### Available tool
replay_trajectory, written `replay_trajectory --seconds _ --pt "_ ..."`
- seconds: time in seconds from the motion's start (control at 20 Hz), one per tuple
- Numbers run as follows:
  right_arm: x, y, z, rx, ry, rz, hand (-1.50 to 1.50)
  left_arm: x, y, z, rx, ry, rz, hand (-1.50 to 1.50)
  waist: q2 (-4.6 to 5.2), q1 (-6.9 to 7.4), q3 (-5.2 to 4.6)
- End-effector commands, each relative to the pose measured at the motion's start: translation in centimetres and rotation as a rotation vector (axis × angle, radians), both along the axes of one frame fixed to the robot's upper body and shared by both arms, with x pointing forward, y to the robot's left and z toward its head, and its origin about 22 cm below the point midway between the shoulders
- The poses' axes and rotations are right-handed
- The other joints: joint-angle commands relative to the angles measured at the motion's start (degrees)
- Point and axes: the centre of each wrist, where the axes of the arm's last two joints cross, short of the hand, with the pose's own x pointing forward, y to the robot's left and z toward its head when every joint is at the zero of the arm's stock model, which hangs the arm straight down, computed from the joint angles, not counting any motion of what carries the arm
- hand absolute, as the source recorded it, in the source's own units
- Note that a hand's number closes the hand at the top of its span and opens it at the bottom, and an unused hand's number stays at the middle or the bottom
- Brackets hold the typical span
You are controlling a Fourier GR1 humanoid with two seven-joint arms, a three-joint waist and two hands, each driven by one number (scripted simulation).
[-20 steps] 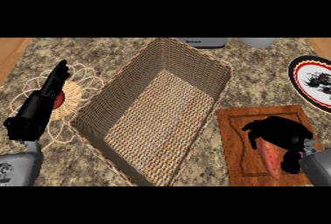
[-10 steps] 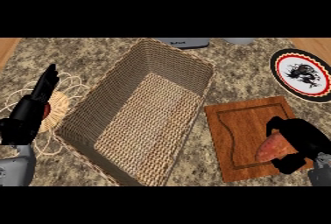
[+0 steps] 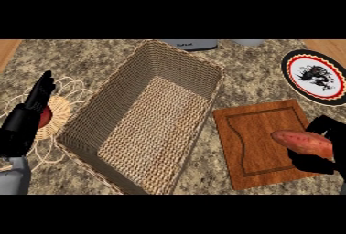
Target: Pick the sweet potato from the cutting board and place it in the basket
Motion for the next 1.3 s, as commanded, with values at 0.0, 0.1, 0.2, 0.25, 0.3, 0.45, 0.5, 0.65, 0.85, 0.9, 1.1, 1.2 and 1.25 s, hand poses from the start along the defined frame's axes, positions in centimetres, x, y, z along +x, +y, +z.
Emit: replay_trajectory --seconds 0.0,0.1,0.2,0.25,0.3,0.45,0.5,0.65,0.85,0.9,1.1,1.2,1.25 --pt "-1.4 2.8 5.1 0.200 -0.331 -0.005 1.50 0.7 -0.9 0.1 -0.005 -0.012 -0.023 0.00 0.59 1.04 0.06" --pt "-3.0 5.3 7.5 0.292 -0.421 0.045 1.50 0.9 -0.2 0.2 -0.004 -0.009 -0.027 0.00 0.67 1.56 -0.04" --pt "-5.0 6.3 10.0 0.305 -0.491 0.064 1.50 0.7 -1.2 -0.2 0.009 -0.012 -0.051 0.00 0.93 2.73 -0.01" --pt "-6.2 7.6 11.0 0.307 -0.499 0.079 1.50 1.2 -2.3 0.8 0.002 -0.012 -0.072 0.00 0.91 3.14 -0.01" --pt "-6.6 7.9 12.9 0.253 -0.523 0.075 1.50 0.5 -2.5 0.3 -0.001 -0.007 -0.094 0.00 1.03 4.23 -0.06" --pt "-6.6 10.3 15.7 0.299 -0.526 0.139 1.50 1.7 -2.0 1.0 0.010 -0.031 -0.084 0.00 1.30 5.04 -0.16" --pt "-7.0 11.1 16.2 0.299 -0.516 0.167 1.50 1.5 -1.8 0.5 0.004 -0.019 -0.084 0.00 1.27 4.95 -0.12" --pt "-4.4 13.7 18.8 0.352 -0.475 0.194 1.50 1.0 -3.1 -0.8 -0.001 -0.019 -0.108 0.00 1.40 5.71 -0.06" --pt "-3.6 18.0 21.8 0.342 -0.416 0.218 1.50 2.1 -2.7 0.7 -0.009 -0.021 -0.114 0.00 1.23 6.01 -0.09" --pt "-2.7 18.9 22.5 0.310 -0.392 0.223 1.50 1.8 -1.6 0.4 -0.005 -0.029 -0.127 0.00 1.22 6.25 -0.14" --pt "-1.8 21.5 24.7 0.349 -0.354 0.235 1.50 1.9 -3.2 0.5 -0.005 -0.019 -0.112 0.00 1.09 6.05 -0.02" --pt "0.8 22.7 25.5 0.364 -0.332 0.212 1.50 2.2 -3.2 0.8 -0.001 -0.030 -0.114 0.00 1.41 6.46 -0.02" --pt "2.3 23.5 25.0 0.372 -0.322 0.188 1.50 1.6 -3.2 0.2 0.004 -0.022 -0.137 0.00 1.59 7.04 -0.02"
